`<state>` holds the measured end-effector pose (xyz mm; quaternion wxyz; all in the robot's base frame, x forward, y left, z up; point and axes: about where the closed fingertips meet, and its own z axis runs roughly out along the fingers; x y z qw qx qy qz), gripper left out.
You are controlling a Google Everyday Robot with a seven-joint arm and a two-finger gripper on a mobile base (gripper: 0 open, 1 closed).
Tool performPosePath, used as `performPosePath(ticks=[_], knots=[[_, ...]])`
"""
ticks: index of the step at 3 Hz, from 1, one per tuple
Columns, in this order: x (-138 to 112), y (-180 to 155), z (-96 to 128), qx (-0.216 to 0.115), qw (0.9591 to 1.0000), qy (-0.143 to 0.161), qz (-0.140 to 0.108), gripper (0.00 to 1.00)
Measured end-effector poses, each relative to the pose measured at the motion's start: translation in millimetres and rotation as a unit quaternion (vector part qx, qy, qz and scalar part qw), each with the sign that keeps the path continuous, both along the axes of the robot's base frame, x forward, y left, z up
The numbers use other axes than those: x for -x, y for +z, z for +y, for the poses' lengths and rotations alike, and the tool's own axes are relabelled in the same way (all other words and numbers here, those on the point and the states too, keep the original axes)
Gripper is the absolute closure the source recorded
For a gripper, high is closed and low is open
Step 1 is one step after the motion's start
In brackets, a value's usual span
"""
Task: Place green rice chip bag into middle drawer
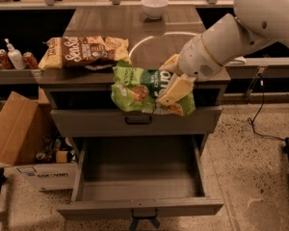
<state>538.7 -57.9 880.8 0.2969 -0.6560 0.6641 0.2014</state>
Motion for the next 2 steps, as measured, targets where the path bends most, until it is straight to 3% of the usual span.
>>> performPosePath(ticks=[1,2], knots=[[0.1,-0.2,0.1,0.000,1.0000,0.000,0.000,1.00],[10.6,-22.9,8.7,0.000,0.9997,0.011,0.022,1.00]])
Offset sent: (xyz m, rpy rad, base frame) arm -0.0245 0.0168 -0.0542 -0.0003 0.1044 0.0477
